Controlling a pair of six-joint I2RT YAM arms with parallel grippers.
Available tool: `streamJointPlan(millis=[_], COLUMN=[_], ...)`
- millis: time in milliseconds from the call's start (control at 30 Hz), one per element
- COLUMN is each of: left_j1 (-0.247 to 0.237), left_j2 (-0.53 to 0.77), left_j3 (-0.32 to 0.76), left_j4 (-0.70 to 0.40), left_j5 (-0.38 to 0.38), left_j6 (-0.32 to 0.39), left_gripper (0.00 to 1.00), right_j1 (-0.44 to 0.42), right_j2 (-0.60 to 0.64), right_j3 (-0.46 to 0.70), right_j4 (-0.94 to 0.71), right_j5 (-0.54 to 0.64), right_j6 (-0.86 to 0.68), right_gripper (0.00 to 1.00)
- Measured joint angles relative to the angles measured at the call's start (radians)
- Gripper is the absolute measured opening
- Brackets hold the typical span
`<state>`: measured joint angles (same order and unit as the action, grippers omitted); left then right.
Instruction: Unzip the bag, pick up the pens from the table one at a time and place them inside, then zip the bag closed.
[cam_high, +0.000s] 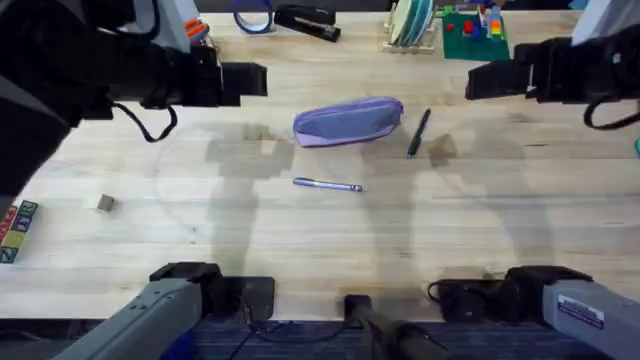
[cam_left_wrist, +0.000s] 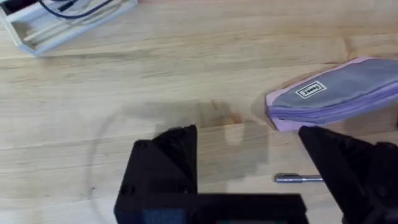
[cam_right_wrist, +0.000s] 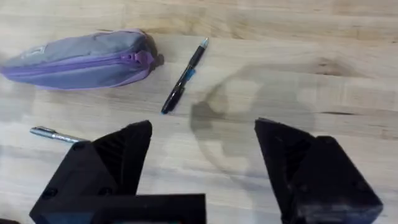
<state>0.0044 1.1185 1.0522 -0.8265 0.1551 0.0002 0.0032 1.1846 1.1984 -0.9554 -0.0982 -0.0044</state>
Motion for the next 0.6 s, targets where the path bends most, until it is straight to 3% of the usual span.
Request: streamJointPlan(millis=[200,367,500,600], left_j1=[0.0,0.0,0.0,0.0], left_j2=[0.0,0.0,0.0,0.0], left_j3=[0.023,0.023,0.023,0.023], left_j4=[0.0,0.0,0.0,0.0], left_j5=[0.006,0.007,0.054,0.141], left_j6=[0.005,0.054,0.134,0.223], left_gripper=[0.993,0.993,0.993,0.993], right_j1=[0.0,0.0,0.0,0.0], right_j2=[0.002,0.002,0.002,0.002], right_j3=[0.003,0.003,0.004,0.007], right_j4=[-0.001,0.011,0.017,0.018], right_j5=[0.0,0.0,0.0,0.0], right_j6=[0.0,0.0,0.0,-0.006], right_gripper=[0.996,0.996,0.995,0.995])
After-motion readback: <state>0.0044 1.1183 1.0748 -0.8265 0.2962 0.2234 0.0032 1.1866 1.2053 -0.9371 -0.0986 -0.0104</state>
